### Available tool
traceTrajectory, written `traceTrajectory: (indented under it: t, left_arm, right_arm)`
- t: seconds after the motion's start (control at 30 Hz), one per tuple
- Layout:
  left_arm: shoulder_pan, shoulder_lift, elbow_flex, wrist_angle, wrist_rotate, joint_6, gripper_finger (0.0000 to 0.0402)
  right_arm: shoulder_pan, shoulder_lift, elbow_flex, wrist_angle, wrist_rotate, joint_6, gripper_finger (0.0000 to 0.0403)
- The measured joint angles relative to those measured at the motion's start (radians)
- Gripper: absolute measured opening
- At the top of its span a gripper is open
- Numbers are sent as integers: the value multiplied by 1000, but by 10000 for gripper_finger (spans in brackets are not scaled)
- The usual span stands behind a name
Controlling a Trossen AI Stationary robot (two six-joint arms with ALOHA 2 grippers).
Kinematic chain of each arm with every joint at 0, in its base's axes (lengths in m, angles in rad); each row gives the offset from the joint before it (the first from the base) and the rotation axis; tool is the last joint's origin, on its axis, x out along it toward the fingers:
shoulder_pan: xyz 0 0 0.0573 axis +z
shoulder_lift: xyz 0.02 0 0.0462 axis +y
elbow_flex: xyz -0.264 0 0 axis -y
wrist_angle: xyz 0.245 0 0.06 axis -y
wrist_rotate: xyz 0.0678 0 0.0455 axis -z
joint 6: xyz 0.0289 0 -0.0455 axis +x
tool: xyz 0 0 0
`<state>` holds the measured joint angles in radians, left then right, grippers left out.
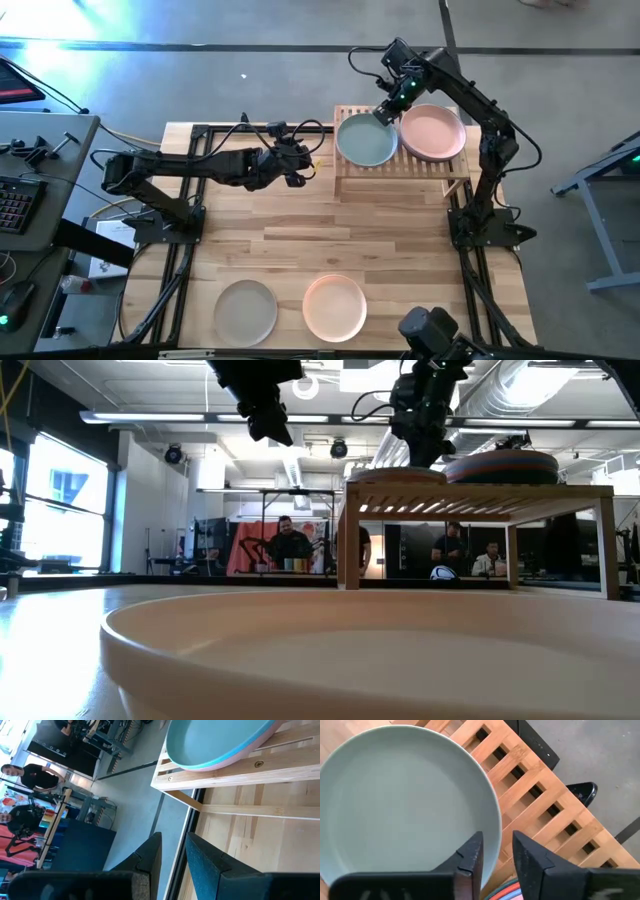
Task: Place and stack plates onto a shelf
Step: Stack the light blue plate on the top of the light brown plate on the shelf, then stack the light orange plate on top of the light blue plate on the shelf
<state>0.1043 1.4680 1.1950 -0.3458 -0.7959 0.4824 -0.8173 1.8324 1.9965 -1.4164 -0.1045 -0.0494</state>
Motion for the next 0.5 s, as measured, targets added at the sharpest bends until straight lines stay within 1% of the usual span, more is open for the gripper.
traceTrajectory:
  t: [0.2,0.3,0.4,0.5]
  left_arm:
    - [0,0,0,0,0,0,78]
    - [0,0,0,-2,0,-16,78]
    - [0,0,0,-50,0,-106,78]
    - [0,0,0,-179,1,-220,78]
  right_arm:
    - [0,-5,1,-1,-2,3,92]
    - [1,-7,40,-35,-41,35,92]
    - [17,-9,83,-73,-112,72,92]
    - [55,-10,126,-131,-187,76,92]
